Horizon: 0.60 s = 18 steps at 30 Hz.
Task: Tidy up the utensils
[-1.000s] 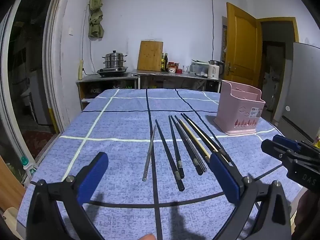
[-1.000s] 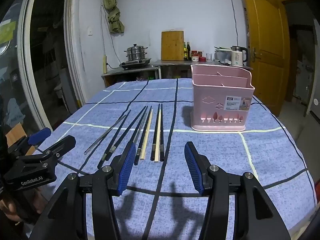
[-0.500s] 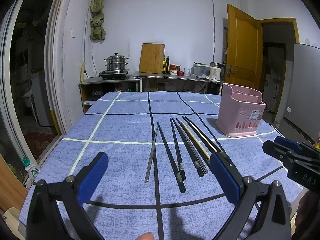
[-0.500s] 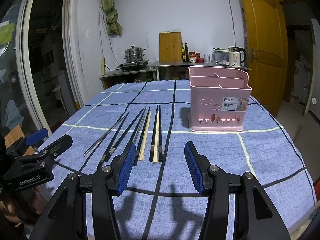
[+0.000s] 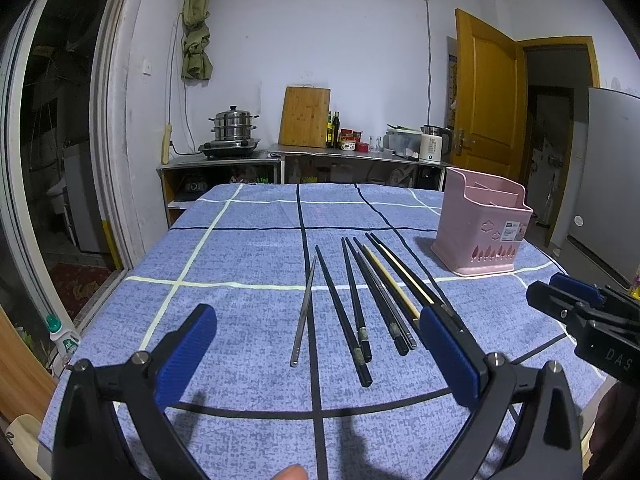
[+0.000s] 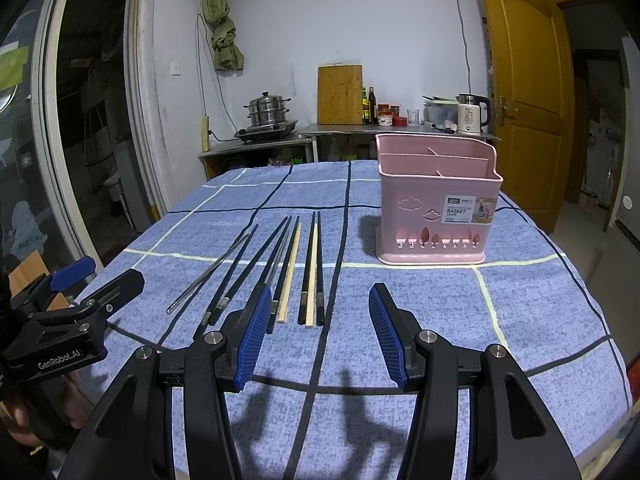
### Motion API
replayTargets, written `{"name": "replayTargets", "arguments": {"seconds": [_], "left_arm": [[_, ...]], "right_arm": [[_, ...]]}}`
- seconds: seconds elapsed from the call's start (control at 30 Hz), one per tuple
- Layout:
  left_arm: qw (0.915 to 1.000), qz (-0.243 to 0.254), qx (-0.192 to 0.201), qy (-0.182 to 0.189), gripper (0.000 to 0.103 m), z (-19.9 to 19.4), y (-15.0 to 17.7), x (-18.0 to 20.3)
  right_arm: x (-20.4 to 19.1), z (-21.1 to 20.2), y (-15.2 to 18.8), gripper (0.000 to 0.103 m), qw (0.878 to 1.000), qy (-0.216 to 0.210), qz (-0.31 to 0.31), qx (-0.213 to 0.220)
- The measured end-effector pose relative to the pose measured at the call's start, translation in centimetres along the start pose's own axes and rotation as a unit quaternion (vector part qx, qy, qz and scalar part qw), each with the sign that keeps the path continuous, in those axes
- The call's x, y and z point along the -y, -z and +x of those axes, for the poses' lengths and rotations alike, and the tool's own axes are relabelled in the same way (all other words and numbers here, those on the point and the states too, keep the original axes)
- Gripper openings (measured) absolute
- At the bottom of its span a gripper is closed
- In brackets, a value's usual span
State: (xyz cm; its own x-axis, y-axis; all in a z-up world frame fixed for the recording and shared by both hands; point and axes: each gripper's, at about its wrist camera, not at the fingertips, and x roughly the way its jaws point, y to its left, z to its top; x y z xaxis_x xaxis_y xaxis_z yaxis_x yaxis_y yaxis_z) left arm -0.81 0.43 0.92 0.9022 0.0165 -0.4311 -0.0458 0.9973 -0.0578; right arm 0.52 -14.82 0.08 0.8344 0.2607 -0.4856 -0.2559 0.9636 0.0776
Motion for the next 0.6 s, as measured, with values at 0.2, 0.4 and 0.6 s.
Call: {"name": "replayTargets", "arguments": {"seconds": [0.2, 0.4, 0.6], "left_arm": [[1.0, -0.001, -0.001, 0.001, 0.103, -0.02, 0.02, -0.03], [1.0, 0.0, -0.001, 0.0, 0.103, -0.01, 0.0, 0.1], [1.0, 0.001, -0.001, 0.0, 0.103, -0.07, -0.02, 0.22]], "right_arm": [[-0.07, -0.04, 0.01, 0.052, 1.0, 0.0, 0.0, -0.001], [-0.05, 0.0, -0.02, 0.052, 1.0, 0.0, 0.0, 0.0], [-0.11, 0.02, -0.04, 0.052, 1.0, -0.002, -0.003, -0.001]]}}
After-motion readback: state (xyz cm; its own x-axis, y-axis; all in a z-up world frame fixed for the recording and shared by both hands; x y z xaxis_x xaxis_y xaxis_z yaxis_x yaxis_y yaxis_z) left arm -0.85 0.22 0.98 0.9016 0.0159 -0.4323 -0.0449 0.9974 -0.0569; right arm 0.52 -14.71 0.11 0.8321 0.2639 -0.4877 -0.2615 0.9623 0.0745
